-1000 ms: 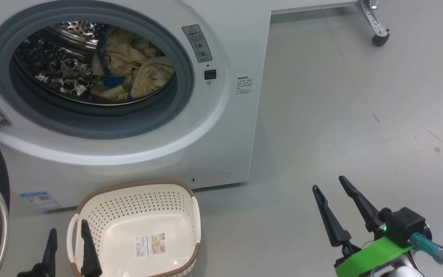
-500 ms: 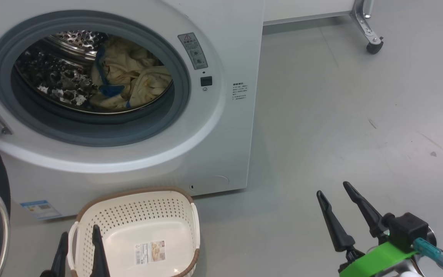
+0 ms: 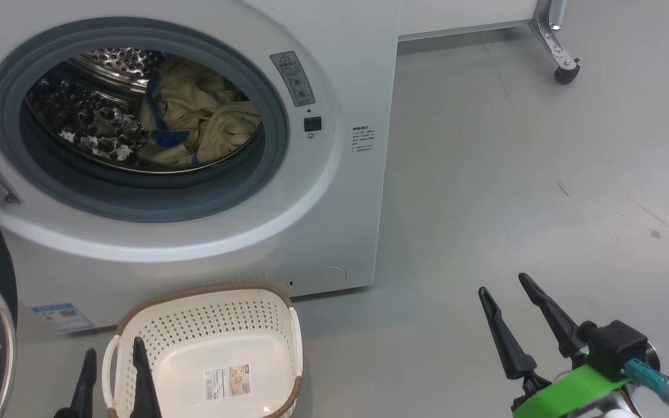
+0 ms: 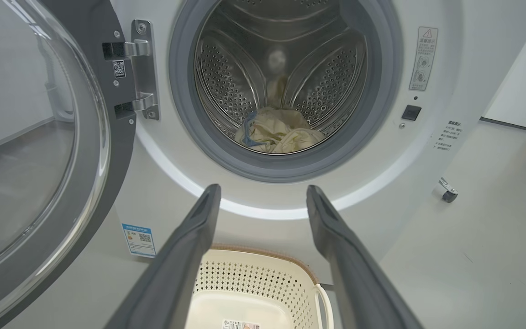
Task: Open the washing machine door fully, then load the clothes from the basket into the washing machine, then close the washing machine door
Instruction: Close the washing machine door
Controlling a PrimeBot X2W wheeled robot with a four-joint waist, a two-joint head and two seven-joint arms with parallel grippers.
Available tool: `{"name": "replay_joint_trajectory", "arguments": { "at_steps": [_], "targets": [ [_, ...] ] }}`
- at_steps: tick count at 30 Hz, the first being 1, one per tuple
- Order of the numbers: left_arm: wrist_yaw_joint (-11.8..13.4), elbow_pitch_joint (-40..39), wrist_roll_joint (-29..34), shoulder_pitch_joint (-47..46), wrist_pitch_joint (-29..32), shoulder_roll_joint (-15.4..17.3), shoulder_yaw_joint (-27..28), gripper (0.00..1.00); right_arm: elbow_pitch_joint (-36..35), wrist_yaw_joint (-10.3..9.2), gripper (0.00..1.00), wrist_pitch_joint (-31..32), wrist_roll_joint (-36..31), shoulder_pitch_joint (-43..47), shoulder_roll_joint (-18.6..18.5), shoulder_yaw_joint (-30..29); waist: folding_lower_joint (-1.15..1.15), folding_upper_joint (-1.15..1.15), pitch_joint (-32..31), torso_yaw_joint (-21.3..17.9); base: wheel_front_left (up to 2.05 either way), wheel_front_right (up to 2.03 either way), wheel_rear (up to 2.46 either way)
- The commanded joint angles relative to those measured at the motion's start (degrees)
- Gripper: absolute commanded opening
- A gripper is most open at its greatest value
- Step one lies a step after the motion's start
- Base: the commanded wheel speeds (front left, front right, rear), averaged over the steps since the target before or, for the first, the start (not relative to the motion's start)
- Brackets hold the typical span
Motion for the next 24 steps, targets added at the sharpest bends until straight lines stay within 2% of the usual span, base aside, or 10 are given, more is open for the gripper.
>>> {"name": "replay_joint_trajectory", "arguments": {
  "at_steps": [1,10,24],
  "targets": [
    [0.1,-2.3,-0.2,-0.9,-0.8,0.1,2.0,1.0,-2.0,-0.16,1.0,-0.4,-0.6,-1.2,-1.1,0.9,0.0,0.0,0.0,-0.1,-0.05,0.17,-0.12],
    [0.6,-2.5,-0.4,-0.8,-0.8,0.1,2.2,1.0,-2.1,-0.16,1.0,-0.4,-0.5,-1.1,-1.1,0.4,0.0,0.0,0.3,-0.4,-0.7,0.87,-0.17],
    [0.7,-3.2,-0.7,-0.9,-0.8,0.1,2.4,1.0,-2.3,-0.16,1.0,-0.4,-0.6,-1.1,-0.9,0.1,0.0,0.0,0.7,-0.6,-1.63,1.77,-0.14]
  ]
}}
